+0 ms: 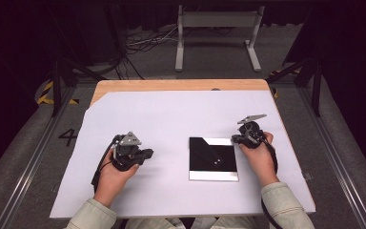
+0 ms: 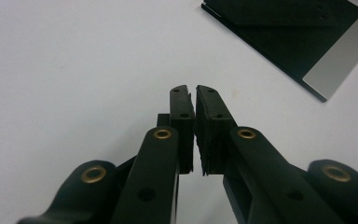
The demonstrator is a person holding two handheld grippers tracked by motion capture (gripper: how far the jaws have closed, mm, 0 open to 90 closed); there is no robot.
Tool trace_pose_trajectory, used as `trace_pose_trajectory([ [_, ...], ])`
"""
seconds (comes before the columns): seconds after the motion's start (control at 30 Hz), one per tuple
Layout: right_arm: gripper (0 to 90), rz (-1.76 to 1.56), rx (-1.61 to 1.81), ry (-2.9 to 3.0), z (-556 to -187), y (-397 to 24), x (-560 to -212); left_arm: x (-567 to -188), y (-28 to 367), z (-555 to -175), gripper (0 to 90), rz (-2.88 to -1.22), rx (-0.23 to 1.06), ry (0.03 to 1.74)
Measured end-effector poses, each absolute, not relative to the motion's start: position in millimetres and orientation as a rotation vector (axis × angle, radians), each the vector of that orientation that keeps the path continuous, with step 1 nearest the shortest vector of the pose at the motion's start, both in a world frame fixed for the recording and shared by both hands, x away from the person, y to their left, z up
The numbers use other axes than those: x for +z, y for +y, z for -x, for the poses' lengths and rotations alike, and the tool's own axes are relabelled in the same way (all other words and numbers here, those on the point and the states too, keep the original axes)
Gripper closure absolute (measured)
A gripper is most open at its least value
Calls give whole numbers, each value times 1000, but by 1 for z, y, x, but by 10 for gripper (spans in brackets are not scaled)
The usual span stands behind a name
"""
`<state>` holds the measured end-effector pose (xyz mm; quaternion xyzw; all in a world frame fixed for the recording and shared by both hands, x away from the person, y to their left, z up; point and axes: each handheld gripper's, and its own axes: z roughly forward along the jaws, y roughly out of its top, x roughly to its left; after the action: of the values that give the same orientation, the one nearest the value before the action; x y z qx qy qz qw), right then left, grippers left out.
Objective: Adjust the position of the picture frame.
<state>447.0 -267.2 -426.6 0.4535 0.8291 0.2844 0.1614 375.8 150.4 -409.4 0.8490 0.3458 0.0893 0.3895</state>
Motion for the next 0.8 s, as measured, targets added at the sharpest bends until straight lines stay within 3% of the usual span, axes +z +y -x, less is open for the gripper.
trace_pose_trajectory([
  [0.8, 900, -1041, 831, 2544, -454, -199, -427, -411, 150, -377, 853, -2170, 228, 876],
])
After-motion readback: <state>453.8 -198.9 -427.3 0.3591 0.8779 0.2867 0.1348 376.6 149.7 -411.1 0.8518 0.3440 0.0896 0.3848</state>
